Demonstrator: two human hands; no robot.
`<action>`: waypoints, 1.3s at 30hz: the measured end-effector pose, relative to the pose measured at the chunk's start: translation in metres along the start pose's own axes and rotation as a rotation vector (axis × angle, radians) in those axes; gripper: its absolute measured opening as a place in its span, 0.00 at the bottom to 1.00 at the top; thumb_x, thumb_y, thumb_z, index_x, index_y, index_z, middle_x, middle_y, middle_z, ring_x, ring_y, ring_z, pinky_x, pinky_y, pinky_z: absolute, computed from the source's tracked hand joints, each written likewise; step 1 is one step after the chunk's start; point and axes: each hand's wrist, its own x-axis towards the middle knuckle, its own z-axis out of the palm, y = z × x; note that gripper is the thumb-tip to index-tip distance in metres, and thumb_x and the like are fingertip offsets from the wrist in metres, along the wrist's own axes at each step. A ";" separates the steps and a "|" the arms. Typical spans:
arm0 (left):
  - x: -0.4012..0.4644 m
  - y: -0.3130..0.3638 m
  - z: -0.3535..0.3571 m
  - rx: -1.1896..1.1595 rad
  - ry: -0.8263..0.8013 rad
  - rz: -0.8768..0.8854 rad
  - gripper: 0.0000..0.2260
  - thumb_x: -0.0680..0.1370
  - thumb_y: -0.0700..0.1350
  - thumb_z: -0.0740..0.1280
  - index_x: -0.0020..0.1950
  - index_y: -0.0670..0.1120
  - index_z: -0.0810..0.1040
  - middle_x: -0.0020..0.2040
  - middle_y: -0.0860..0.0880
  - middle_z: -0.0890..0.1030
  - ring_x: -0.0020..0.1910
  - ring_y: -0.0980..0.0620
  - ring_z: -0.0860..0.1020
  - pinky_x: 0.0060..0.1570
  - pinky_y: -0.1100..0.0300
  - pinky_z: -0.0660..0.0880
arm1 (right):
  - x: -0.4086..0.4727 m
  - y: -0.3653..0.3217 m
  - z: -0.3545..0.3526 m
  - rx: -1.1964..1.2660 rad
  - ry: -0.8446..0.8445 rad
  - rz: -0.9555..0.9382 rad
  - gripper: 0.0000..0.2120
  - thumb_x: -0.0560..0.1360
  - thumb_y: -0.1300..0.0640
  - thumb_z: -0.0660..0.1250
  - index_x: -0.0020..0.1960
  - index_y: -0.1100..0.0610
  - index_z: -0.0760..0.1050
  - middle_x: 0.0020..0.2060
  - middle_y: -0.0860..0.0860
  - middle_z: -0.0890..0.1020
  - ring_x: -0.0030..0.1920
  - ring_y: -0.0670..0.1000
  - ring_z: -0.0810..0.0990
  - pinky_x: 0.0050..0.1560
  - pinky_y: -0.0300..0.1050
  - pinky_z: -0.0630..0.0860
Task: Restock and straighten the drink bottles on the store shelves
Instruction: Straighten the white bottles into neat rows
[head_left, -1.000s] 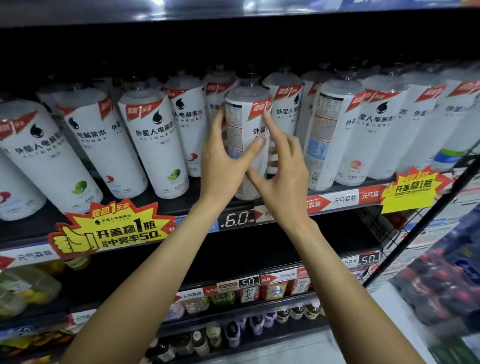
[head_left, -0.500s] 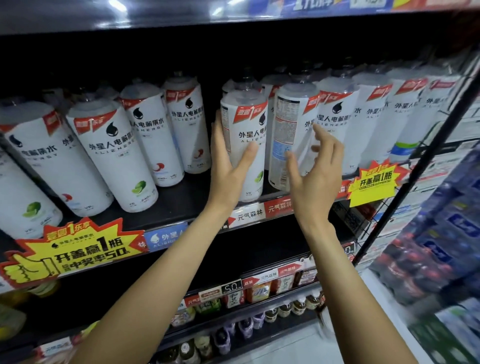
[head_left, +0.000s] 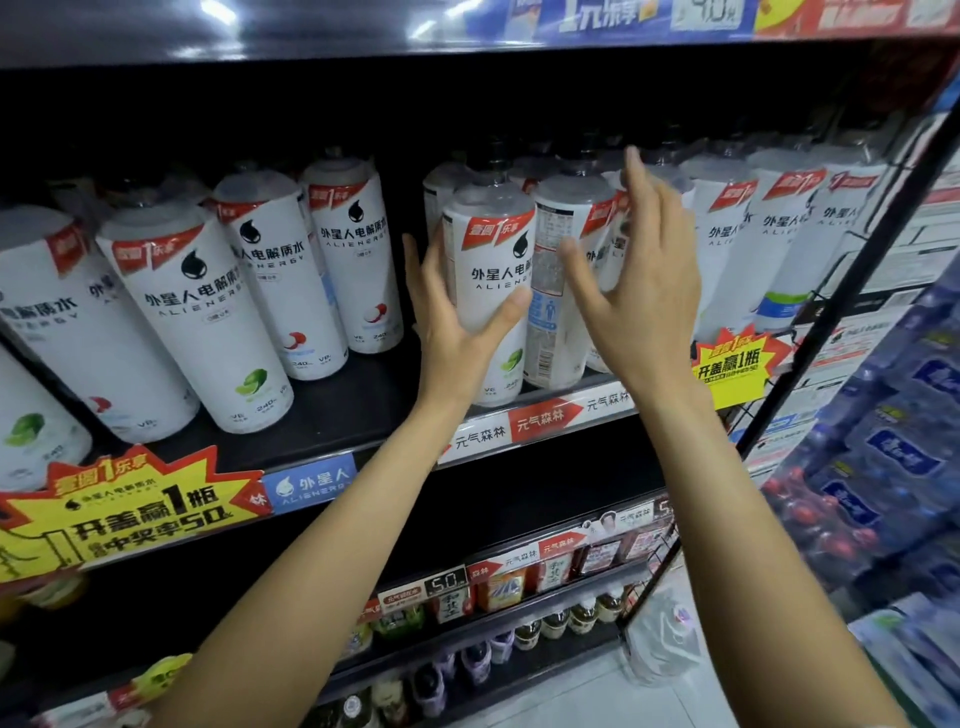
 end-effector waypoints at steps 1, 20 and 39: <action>0.002 0.000 -0.002 0.004 -0.003 -0.007 0.38 0.69 0.53 0.74 0.72 0.54 0.54 0.66 0.62 0.66 0.66 0.66 0.68 0.66 0.62 0.69 | 0.008 -0.001 -0.002 -0.014 -0.047 -0.032 0.31 0.78 0.47 0.63 0.75 0.62 0.60 0.66 0.56 0.72 0.60 0.52 0.73 0.50 0.36 0.66; 0.010 -0.002 -0.007 0.051 -0.045 -0.098 0.46 0.65 0.63 0.72 0.77 0.51 0.54 0.74 0.49 0.65 0.71 0.53 0.67 0.70 0.46 0.66 | 0.033 0.004 -0.006 0.136 -0.166 0.094 0.25 0.79 0.45 0.62 0.71 0.57 0.67 0.62 0.54 0.75 0.58 0.51 0.74 0.49 0.35 0.63; 0.030 0.010 -0.107 1.279 0.346 0.576 0.30 0.72 0.47 0.70 0.71 0.45 0.64 0.68 0.39 0.72 0.68 0.41 0.63 0.67 0.47 0.62 | -0.050 -0.071 0.023 0.428 -0.096 -0.056 0.13 0.77 0.62 0.60 0.60 0.61 0.74 0.54 0.55 0.76 0.43 0.43 0.75 0.39 0.31 0.72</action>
